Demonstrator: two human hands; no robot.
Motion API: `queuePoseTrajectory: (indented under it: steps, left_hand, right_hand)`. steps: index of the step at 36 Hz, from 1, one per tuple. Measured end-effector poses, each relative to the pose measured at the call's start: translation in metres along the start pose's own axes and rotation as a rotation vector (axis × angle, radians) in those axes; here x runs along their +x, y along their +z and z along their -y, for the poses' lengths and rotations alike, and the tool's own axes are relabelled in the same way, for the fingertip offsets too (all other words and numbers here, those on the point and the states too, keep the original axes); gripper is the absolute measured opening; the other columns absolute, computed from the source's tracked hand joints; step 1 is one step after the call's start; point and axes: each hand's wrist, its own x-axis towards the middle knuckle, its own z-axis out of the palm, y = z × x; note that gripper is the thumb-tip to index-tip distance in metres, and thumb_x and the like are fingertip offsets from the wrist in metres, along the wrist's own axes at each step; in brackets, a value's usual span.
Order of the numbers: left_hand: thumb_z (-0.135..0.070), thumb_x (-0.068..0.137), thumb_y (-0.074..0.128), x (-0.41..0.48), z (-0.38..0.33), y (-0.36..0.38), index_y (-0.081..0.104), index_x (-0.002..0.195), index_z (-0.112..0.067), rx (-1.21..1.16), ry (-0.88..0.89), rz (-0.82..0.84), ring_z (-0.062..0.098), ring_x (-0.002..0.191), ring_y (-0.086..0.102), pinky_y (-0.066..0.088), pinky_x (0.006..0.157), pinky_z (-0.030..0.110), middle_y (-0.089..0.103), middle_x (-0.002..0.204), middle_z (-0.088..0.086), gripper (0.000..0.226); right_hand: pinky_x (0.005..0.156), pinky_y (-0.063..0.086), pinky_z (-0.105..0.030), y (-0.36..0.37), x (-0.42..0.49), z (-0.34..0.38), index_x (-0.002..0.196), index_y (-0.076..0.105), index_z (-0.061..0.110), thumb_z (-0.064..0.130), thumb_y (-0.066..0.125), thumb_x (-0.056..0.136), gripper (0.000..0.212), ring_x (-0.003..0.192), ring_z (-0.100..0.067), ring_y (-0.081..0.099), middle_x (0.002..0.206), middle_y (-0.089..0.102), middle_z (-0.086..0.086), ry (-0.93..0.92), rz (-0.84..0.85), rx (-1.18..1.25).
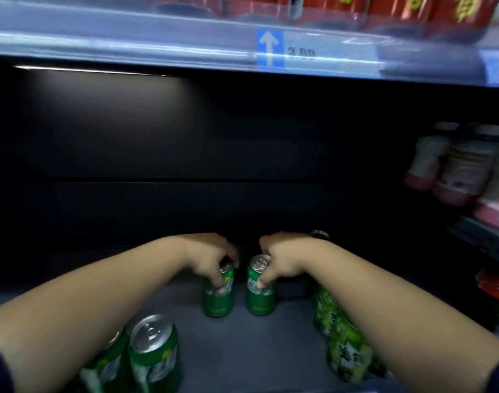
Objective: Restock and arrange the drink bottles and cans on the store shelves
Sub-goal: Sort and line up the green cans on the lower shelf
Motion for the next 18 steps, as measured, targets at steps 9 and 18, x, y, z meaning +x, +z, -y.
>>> queuePoseTrajectory:
  steps: [9, 18]
  left_hand:
    - [-0.023, 0.069, 0.086, -0.028, -0.013, 0.018, 0.053, 0.14, -0.021, -0.112, -0.078, -0.155, 0.018, 0.121, 0.054, 0.044, 0.1, 0.027, 0.057, 0.138, -0.001, 0.078]
    - [-0.014, 0.07, 0.087, -0.075, -0.005, 0.028, 0.056, 0.136, -0.027, -0.205, -0.19, -0.252, 0.011, 0.111, 0.058, 0.05, 0.096, 0.03, 0.061, 0.128, -0.008, 0.074]
  right_hand:
    - [0.095, 0.053, -0.04, 0.026, -0.019, 0.003, 0.144, 0.043, 0.035, 0.04, 0.083, 0.074, 0.081, 0.121, -0.026, 0.058, 0.136, 0.057, 0.0, -0.097, -0.111, 0.026]
    - [0.088, 0.055, -0.042, 0.032, -0.047, 0.021, 0.137, 0.046, 0.042, 0.044, 0.083, 0.072, 0.075, 0.113, -0.024, 0.058, 0.126, 0.054, 0.005, -0.109, -0.17, -0.002]
